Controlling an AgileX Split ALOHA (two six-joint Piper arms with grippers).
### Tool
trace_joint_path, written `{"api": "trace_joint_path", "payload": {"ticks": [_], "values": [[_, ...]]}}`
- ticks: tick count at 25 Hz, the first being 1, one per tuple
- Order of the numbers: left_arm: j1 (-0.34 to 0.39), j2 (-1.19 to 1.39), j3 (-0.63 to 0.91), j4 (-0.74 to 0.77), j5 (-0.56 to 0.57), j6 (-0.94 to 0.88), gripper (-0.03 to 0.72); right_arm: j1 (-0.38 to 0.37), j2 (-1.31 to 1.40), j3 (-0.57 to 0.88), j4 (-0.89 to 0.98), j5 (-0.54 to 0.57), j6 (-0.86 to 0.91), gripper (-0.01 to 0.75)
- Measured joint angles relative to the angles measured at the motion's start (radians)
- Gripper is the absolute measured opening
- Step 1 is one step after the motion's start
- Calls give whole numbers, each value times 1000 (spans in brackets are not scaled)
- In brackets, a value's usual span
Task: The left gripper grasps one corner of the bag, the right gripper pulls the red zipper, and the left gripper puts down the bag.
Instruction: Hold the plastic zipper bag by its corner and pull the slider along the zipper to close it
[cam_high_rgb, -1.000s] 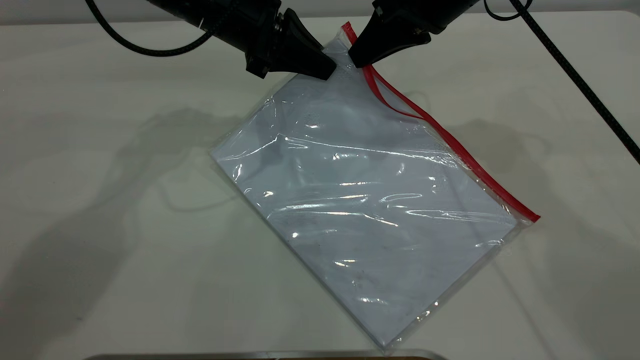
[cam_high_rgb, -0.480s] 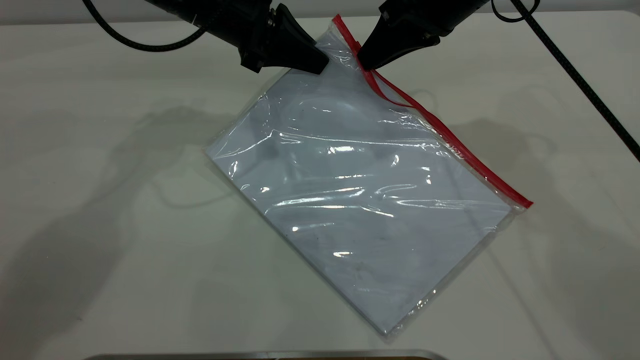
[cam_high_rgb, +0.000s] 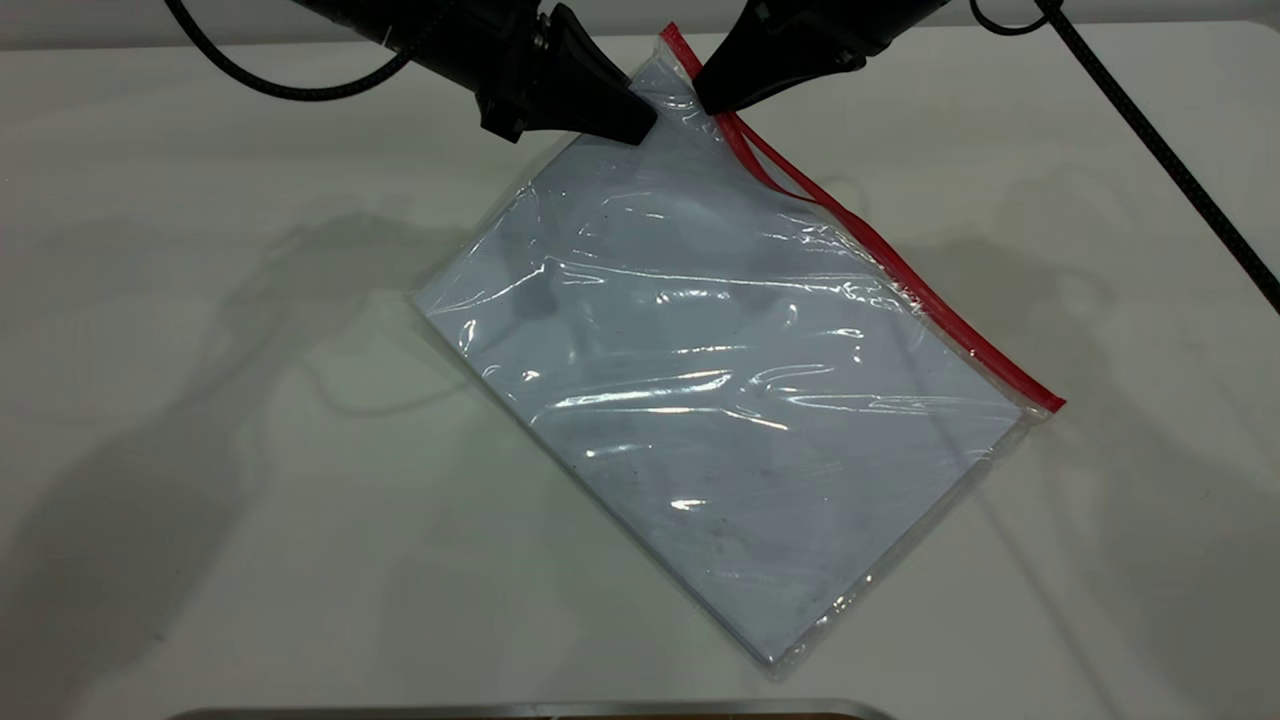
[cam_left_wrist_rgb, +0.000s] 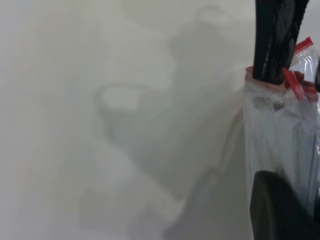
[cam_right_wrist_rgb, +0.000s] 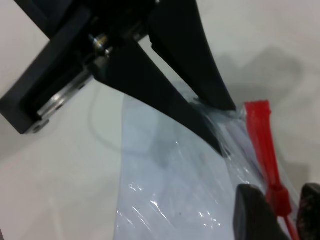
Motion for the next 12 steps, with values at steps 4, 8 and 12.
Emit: {"api": "trace_joint_path", "payload": {"ticks": [4, 8, 12], "values": [[0, 0, 0, 0, 0, 0, 53, 0, 0, 0, 5, 20, -14, 324], [0, 0, 0, -3, 6, -2, 53, 0, 0, 0, 7, 20, -23, 292], [0, 0, 0, -3, 24, -9, 53, 0, 0, 0, 23, 20, -34, 215]]}}
